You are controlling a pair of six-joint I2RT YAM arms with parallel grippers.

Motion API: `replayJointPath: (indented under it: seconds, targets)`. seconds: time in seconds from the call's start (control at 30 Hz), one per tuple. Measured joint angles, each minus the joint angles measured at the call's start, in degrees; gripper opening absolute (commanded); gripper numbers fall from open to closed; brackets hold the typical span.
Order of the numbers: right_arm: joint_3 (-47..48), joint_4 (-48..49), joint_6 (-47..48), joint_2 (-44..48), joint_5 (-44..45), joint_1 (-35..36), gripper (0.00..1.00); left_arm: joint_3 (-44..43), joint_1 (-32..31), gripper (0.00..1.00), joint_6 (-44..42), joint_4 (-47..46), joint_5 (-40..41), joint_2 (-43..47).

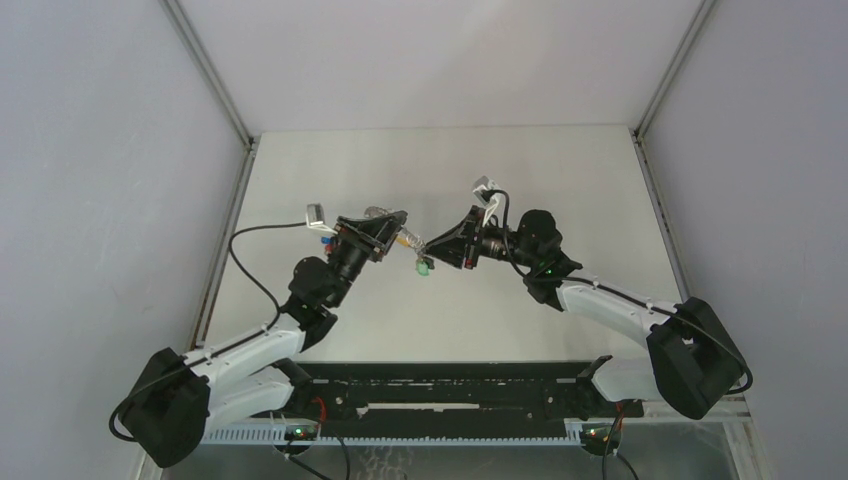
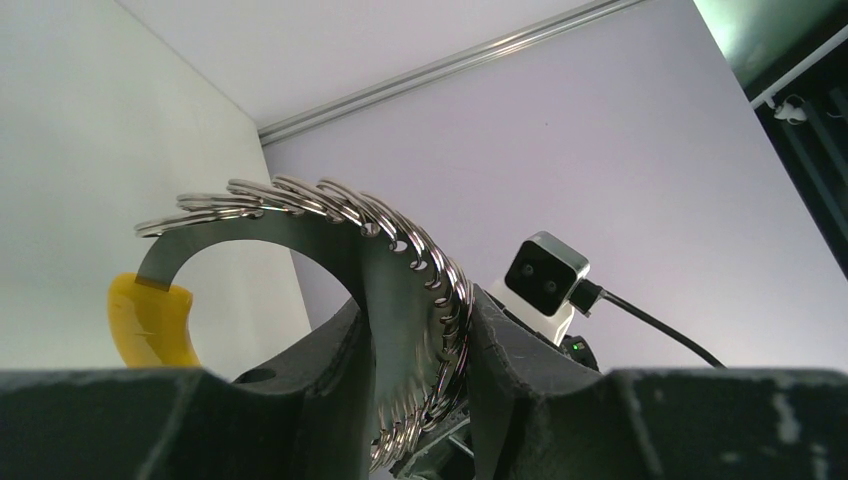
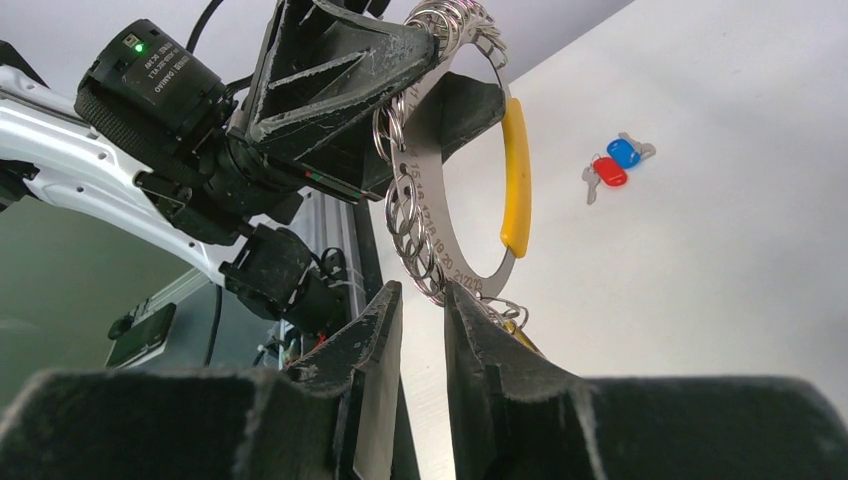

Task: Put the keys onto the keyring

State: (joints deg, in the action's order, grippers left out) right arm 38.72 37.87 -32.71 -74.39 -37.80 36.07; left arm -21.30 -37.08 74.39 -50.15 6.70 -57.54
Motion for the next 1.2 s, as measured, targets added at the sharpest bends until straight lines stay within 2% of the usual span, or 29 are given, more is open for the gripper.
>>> replayJointPath:
  seconds: [0.33, 1.2]
  targets:
    - [0.0, 0.1, -0.6, 0.0, 0.0, -0.4, 0.24, 0.0, -0.2, 0.00, 0.1, -2.1, -1.0, -1.0]
    - [0.0, 1.7, -1.4, 1.5, -3.1, -0.7, 0.17, 0.0, -1.8, 0.00, -2.0, -2.5, -1.0, -1.4]
